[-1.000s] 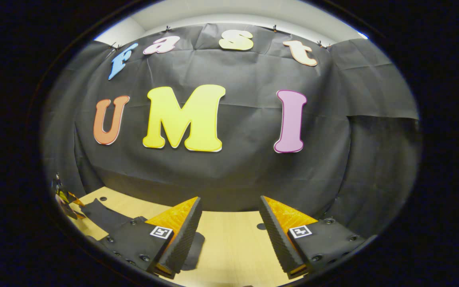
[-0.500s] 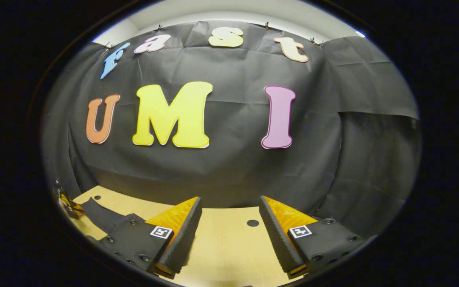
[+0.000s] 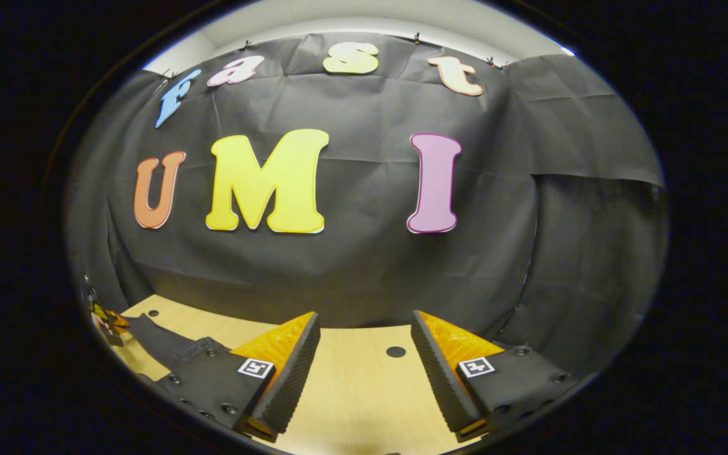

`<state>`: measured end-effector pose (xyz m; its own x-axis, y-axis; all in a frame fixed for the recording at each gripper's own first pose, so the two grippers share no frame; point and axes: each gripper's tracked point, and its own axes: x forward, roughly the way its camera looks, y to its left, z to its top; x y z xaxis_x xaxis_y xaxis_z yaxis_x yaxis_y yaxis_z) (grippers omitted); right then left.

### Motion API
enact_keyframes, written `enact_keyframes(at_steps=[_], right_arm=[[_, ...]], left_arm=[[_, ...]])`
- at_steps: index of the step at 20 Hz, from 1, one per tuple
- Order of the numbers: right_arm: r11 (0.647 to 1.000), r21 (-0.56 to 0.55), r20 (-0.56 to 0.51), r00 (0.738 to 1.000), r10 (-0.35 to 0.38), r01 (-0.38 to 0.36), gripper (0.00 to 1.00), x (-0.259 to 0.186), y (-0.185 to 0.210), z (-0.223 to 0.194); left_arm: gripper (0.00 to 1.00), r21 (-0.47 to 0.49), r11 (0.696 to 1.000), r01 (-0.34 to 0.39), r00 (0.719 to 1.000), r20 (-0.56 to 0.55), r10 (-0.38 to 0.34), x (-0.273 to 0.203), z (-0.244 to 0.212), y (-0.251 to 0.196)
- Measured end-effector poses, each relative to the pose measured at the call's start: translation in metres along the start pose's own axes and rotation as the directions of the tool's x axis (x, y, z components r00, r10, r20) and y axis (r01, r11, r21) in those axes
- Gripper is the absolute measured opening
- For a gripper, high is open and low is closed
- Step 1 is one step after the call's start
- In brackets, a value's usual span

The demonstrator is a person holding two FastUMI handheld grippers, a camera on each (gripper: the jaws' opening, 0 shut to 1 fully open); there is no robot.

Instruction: Grasp the waist and the cuffs of the jeans and fold them to make the two legs overlap; first hold the waist and fold one-third of the jeans toward the cuffs, then hold the cuffs and fold the remaining one-third in the same direction to finish folding.

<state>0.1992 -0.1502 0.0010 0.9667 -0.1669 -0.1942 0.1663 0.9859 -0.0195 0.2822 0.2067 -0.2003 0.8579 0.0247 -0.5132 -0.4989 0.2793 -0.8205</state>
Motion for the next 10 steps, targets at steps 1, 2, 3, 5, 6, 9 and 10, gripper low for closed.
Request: enact_keyframes(at_steps=[1,2,3,5,6,9,10], right_arm=[[1.0,0.002,0.005,1.0,0.0,0.0,0.91,-0.001,0.0,0.001],[1.0,0.003,0.007,1.0,0.001,-0.001,0.89,-0.003,-0.001,0.002],[1.0,0.004,0.007,1.0,0.001,-0.001,0.89,-0.003,0.0,0.002],[1.0,0.008,0.01,1.0,-0.001,0.001,0.89,-0.005,-0.001,0.004],[1.0,0.012,0.011,1.0,-0.002,0.002,0.89,-0.006,-0.004,0.004],[1.0,0.019,0.017,1.0,-0.012,0.012,0.88,-0.011,-0.012,0.006],[1.0,0.02,0.018,1.0,-0.018,0.018,0.88,-0.017,-0.016,0.007]], left_arm=[[0.0,0.026,0.999,0.02,1.0,0.013,-0.02,-0.005,-0.001,-0.013],[0.04,0.054,0.998,0.04,0.999,0.021,-0.041,-0.01,-0.005,-0.024],[0.04,0.083,0.995,0.057,0.998,0.029,-0.06,-0.015,-0.009,-0.037],[0.04,0.167,0.982,0.087,0.995,0.036,-0.094,-0.026,-0.022,-0.062],[0.04,0.208,0.973,0.103,0.993,0.04,-0.113,-0.029,-0.029,-0.076],[0.04,0.255,0.953,0.164,0.985,0.014,-0.174,-0.037,-0.055,-0.113],[0.04,0.287,0.941,0.181,0.981,0.01,-0.191,-0.041,-0.067,-0.125]])
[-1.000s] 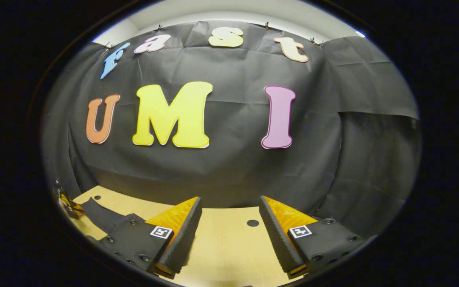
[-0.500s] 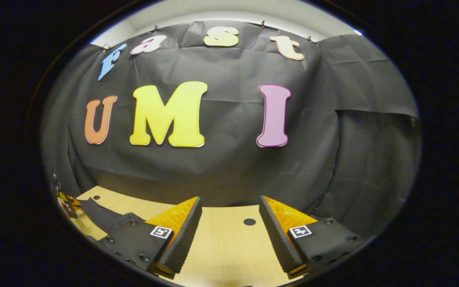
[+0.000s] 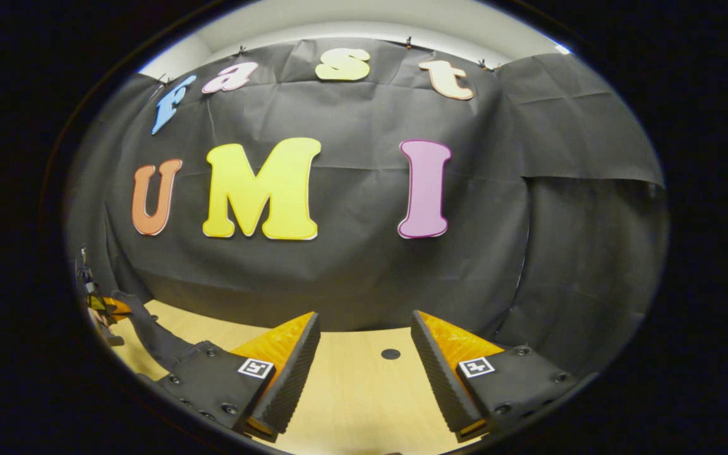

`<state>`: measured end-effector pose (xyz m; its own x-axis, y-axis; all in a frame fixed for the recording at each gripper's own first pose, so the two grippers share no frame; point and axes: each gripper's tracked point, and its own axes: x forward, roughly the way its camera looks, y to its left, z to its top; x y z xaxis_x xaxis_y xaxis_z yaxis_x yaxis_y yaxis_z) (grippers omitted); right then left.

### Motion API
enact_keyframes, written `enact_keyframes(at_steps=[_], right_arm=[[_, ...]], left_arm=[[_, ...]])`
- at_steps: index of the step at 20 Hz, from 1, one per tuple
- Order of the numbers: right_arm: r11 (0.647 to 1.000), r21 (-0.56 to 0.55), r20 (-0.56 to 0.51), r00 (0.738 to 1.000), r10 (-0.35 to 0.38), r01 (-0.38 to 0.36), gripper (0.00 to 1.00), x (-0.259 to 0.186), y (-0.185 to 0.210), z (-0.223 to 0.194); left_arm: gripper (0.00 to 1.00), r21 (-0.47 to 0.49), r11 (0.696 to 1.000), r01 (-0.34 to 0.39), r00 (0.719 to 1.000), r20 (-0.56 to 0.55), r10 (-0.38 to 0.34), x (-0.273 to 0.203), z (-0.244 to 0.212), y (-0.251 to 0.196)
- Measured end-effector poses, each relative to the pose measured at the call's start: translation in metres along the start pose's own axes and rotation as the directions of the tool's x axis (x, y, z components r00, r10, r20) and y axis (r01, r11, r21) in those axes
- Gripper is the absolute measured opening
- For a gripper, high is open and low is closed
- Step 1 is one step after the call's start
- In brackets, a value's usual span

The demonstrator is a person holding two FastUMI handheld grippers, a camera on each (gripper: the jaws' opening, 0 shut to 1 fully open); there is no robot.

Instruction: Grasp the waist and the cuffs of the jeans and fold them to make the two legs overlap; first hold the waist and fold one-third of the jeans toward the cuffs, then hold the cuffs and fold the remaining one-third in the same direction to finish folding.

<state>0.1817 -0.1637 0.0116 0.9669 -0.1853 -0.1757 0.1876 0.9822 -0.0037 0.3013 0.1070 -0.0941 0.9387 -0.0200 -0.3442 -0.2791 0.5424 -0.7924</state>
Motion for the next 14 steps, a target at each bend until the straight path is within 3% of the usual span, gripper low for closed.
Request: enact_keyframes(at_steps=[6,10,11,14], right_arm=[[0.999,0.019,-0.005,0.999,-0.048,0.048,0.89,-0.01,-0.032,-0.006],[0.996,0.013,-0.009,0.996,-0.086,0.086,0.88,-0.022,-0.061,-0.009],[0.994,0.019,-0.008,0.994,-0.105,0.105,0.88,-0.026,-0.073,-0.01],[0.988,0.04,-0.002,0.989,-0.15,0.15,0.88,-0.036,-0.101,-0.007]], left_arm=[[0.04,0.205,0.967,0.152,0.985,-0.116,-0.131,0.006,-0.095,-0.102],[0.04,0.343,0.903,0.26,0.958,-0.209,-0.196,0.009,-0.168,-0.161],[0.04,0.379,0.881,0.284,0.948,-0.247,-0.199,0.013,-0.197,-0.172],[0.04,0.491,0.831,0.263,0.939,-0.329,-0.103,0.014,-0.276,-0.158]])
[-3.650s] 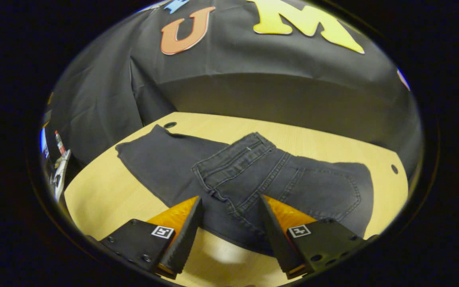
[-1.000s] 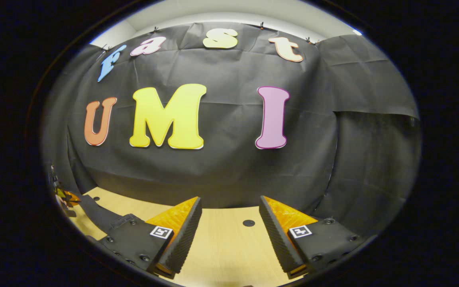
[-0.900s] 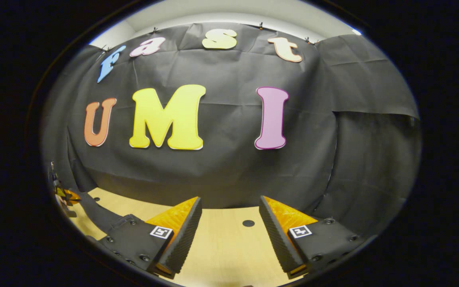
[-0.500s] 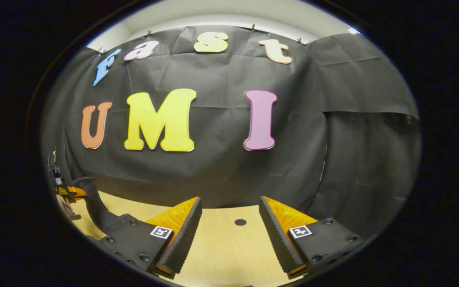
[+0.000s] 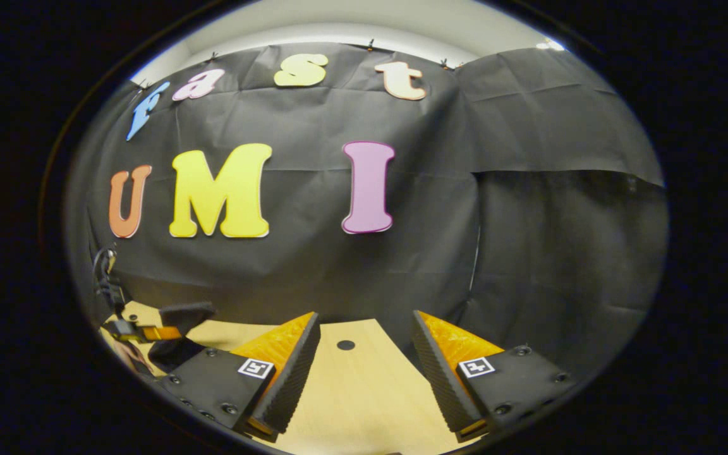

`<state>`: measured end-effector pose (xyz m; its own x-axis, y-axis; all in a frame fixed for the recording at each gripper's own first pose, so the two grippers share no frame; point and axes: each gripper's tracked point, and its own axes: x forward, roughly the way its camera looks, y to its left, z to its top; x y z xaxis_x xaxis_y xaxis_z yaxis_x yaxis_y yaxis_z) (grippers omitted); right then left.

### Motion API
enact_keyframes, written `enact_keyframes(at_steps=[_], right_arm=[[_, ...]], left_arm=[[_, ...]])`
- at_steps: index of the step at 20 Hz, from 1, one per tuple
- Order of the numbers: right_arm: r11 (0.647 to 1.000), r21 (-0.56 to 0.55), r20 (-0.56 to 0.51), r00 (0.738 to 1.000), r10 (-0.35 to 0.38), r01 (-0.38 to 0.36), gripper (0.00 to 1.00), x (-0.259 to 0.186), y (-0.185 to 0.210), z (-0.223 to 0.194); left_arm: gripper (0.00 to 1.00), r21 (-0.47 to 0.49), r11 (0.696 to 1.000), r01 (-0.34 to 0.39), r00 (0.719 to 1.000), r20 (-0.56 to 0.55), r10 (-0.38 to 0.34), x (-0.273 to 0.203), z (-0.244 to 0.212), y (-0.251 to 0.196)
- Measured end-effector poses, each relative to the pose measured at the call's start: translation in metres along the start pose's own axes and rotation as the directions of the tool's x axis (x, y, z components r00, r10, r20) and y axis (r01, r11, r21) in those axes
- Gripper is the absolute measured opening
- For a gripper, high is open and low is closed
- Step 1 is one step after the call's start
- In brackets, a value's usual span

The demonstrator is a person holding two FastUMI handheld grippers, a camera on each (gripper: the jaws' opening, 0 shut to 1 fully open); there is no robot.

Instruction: Grasp the waist and the cuffs of the jeans and fold them to make the two legs overlap; first hold the waist and fold one-third of the jeans toward the cuffs, then hold the cuffs and fold the remaining one-third in the same direction to finish folding.

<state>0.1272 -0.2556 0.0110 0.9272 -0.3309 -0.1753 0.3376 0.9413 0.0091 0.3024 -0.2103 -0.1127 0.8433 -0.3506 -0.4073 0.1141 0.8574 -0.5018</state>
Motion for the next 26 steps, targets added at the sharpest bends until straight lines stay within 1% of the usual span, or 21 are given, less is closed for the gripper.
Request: enact_keyframes(at_steps=[2,5,9,10,11,12,13,14,15,16,17,18,19,20,22,23,24,25,26], right_arm=[[1.0,0.003,0.002,1.0,-0.027,0.027,0.88,-0.003,-0.016,0.001],[0.998,0.021,-0.005,0.998,-0.062,0.062,0.88,-0.007,-0.035,-0.003],[0.997,0.047,-0.023,0.998,-0.067,0.068,0.88,-0.005,-0.038,-0.01],[0.997,0.045,-0.026,0.998,-0.061,0.062,0.9,-0.004,-0.036,-0.012],[0.998,0.039,-0.024,0.998,-0.055,0.056,0.9,-0.004,-0.033,-0.012],[0.998,0.03,-0.025,0.998,-0.051,0.052,0.88,-0.004,-0.031,-0.012],[0.999,0.024,-0.028,0.999,-0.045,0.046,0.88,-0.004,-0.028,-0.013],[0.999,0.023,-0.032,0.999,-0.042,0.042,0.88,-0.004,-0.027,-0.014],[0.999,0.024,-0.033,0.999,-0.039,0.039,0.88,-0.004,-0.026,-0.014],[0.999,0.025,-0.033,0.999,-0.037,0.038,0.89,-0.005,-0.026,-0.013],[0.999,0.026,-0.033,0.999,-0.035,0.036,0.89,-0.006,-0.025,-0.013],[0.999,0.028,-0.033,0.999,-0.034,0.034,0.89,-0.006,-0.023,-0.012],[0.999,0.029,-0.032,0.999,-0.031,0.032,0.88,-0.006,-0.022,-0.011],[0.999,0.031,-0.031,0.999,-0.029,0.03,0.9,-0.008,-0.021,-0.01],[0.999,0.037,-0.026,0.999,-0.02,0.021,0.89,-0.01,-0.017,-0.007],[0.999,0.037,-0.026,1.0,-0.016,0.017,0.89,-0.011,-0.014,-0.007],[0.999,0.038,-0.025,1.0,-0.009,0.009,0.9,-0.012,-0.011,-0.007],[0.999,0.037,-0.024,1.0,-0.003,0.004,0.89,-0.015,-0.007,-0.006],[0.999,0.035,-0.022,1.0,0.004,-0.003,0.9,-0.017,-0.003,-0.006]], left_arm=[[0.04,0.083,0.996,-0.04,0.998,-0.054,0.044,0.009,-0.038,0.004],[0.04,0.238,0.968,-0.081,0.989,-0.097,0.107,0.015,-0.075,0.02],[0.05,0.415,0.904,-0.102,0.984,-0.093,0.153,0.025,-0.091,0.034],[0.07,0.447,0.889,-0.102,0.983,-0.091,0.159,0.027,-0.09,0.036],[0.11,0.472,0.874,-0.11,0.983,-0.078,0.166,0.029,-0.087,0.04],[0.16,0.484,0.867,-0.118,0.982,-0.072,0.174,0.028,-0.08,0.041],[0.3,0.49,0.862,-0.134,0.981,-0.059,0.186,0.024,-0.108,0.039],[0.34,0.484,0.864,-0.138,0.981,-0.051,0.185,0.028,-0.084,0.043],[0.36,0.47,0.874,-0.121,0.984,-0.062,0.169,0.026,-0.087,0.038],[0.58,0.478,0.87,-0.118,0.984,-0.062,0.168,0.024,-0.088,0.036],[0.57,0.486,0.868,-0.106,0.985,-0.067,0.158,0.021,-0.089,0.032],[0.69,0.485,0.869,-0.096,0.986,-0.073,0.149,0.017,-0.092,0.029],[0.75,0.479,0.874,-0.084,0.987,-0.082,0.14,0.013,-0.094,0.027],[0.63,0.466,0.882,-0.071,0.987,-0.093,0.128,0.009,-0.096,0.024],[0.64,0.445,0.895,-0.036,0.989,-0.112,0.095,-0.001,-0.102,0.018],[0.64,0.427,0.904,-0.002,0.988,-0.138,0.067,-0.007,-0.108,0.012],[0.78,0.415,0.909,0.03,0.987,-0.155,0.038,-0.011,-0.112,0.005],[0.72,0.422,0.906,0.041,0.989,-0.148,0.024,-0.019,-0.109,0.001],[0.84,0.425,0.904,0.044,0.993,-0.114,0.005,-0.025,-0.1,-0.003]])
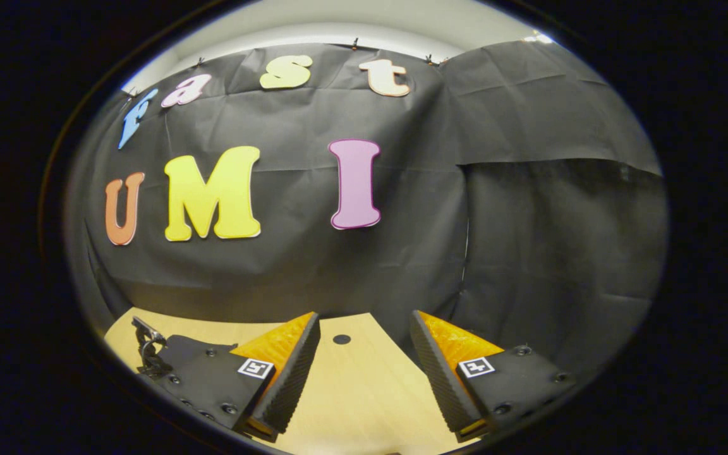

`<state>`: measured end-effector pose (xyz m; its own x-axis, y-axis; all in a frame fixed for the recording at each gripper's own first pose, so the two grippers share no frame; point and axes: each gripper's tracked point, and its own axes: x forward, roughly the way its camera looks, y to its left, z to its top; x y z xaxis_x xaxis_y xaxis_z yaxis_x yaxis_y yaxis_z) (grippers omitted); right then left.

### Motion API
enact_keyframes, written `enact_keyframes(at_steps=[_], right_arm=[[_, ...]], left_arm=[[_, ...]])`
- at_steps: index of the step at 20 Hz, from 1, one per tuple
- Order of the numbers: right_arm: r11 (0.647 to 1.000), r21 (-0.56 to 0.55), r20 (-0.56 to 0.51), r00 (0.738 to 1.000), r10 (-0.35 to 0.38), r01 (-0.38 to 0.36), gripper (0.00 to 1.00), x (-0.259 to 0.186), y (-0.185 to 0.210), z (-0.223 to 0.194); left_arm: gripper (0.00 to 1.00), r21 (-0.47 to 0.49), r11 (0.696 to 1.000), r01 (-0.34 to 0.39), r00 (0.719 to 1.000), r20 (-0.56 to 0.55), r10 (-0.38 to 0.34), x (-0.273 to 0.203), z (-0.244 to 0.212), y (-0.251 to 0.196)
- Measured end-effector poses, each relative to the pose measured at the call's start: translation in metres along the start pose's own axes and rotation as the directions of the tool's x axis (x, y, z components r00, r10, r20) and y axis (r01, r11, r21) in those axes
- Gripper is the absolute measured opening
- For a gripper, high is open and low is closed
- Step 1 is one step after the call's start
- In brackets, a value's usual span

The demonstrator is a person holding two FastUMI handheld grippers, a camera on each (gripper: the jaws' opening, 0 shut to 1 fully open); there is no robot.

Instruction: Grasp the waist and the cuffs of the jeans and fold them to make the two legs overlap; first hold the waist and fold one-third of the jeans toward the cuffs, then hold the cuffs and fold the remaining one-third in the same direction to finish folding.

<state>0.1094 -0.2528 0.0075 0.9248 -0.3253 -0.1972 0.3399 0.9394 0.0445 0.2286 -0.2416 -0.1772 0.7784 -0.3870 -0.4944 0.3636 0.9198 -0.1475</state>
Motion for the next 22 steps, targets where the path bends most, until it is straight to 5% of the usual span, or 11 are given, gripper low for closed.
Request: enact_keyframes(at_steps=[7,13,14,17,22], right_arm=[[0.994,0.039,-0.034,0.994,0.1,-0.098,0.9,-0.019,0.056,-0.027],[0.969,0.051,-0.049,0.969,0.244,-0.241,0.89,-0.05,0.141,-0.049],[0.962,0.048,-0.052,0.961,0.27,-0.268,0.96,-0.055,0.155,-0.052],[0.944,0.03,-0.045,0.943,0.33,-0.329,0.99,-0.075,0.188,-0.052],[0.922,-0.047,0.011,0.923,0.386,-0.385,0.93,-0.11,0.224,-0.047]], left_arm=[[0.94,-0.065,0.997,-0.044,0.98,0.192,0.055,-0.089,0.061,0.047],[0.95,-0.134,0.98,-0.149,0.919,0.347,0.188,-0.187,0.109,0.125],[0.94,-0.136,0.976,-0.172,0.907,0.365,0.211,-0.203,0.115,0.139],[0.94,-0.139,0.965,-0.22,0.886,0.386,0.258,-0.245,0.12,0.163],[0.94,-0.153,0.949,-0.276,0.852,0.419,0.315,-0.292,0.12,0.183]])
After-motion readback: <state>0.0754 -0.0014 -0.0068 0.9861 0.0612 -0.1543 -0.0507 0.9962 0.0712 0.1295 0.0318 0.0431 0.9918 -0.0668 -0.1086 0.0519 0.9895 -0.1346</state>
